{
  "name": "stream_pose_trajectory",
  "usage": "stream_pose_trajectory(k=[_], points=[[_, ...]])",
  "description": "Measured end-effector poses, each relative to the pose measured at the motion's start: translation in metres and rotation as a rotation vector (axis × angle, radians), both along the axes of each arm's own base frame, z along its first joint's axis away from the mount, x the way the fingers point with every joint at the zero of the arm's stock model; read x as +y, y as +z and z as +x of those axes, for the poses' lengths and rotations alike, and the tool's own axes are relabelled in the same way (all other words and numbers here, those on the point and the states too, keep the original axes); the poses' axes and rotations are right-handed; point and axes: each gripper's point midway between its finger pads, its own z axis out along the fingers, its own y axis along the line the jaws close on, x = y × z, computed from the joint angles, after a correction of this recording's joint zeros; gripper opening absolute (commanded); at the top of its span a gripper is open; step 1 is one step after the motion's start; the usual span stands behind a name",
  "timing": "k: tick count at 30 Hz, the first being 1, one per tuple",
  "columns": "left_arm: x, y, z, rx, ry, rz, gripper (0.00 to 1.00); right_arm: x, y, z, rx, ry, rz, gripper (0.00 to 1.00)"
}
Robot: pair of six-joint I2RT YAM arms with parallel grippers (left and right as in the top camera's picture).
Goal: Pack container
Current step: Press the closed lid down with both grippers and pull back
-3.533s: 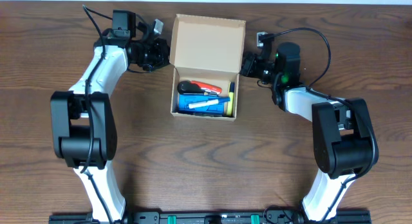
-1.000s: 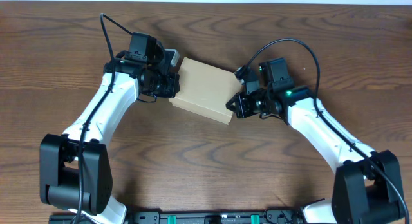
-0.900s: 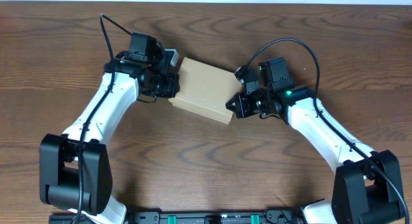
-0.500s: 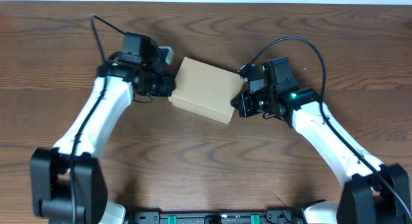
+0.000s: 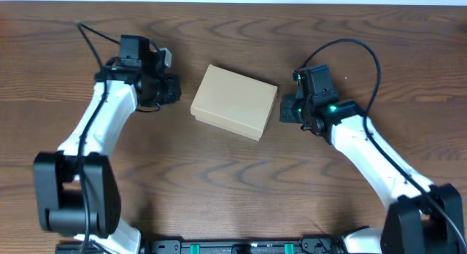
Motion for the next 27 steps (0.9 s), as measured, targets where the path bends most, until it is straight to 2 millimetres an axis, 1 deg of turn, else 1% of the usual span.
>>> stream_pose_trajectory(k=[4, 7, 11, 14, 19, 27], points=[[-0.010, -0.018, -0.002, 0.050, -0.013, -0.030, 0.06, 0.003, -0.017, 0.016, -0.011, -0.016, -0.001, 0.01], [-0.018, -0.024, -0.005, 0.077, -0.026, -0.057, 0.06, 0.006, -0.022, 0.027, -0.040, -0.020, 0.008, 0.01], [-0.028, -0.026, -0.012, 0.109, -0.044, -0.093, 0.06, 0.013, -0.014, 0.045, -0.119, -0.020, 0.037, 0.01], [-0.033, -0.027, -0.019, 0.135, -0.057, -0.098, 0.06, 0.015, -0.007, 0.054, -0.164, -0.021, 0.052, 0.01], [-0.038, -0.030, -0.030, 0.175, -0.071, -0.096, 0.06, 0.019, -0.005, 0.060, -0.189, -0.016, 0.068, 0.01], [-0.038, -0.032, -0.041, 0.224, -0.071, -0.093, 0.06, 0.022, -0.014, 0.062, -0.181, -0.008, 0.075, 0.01]])
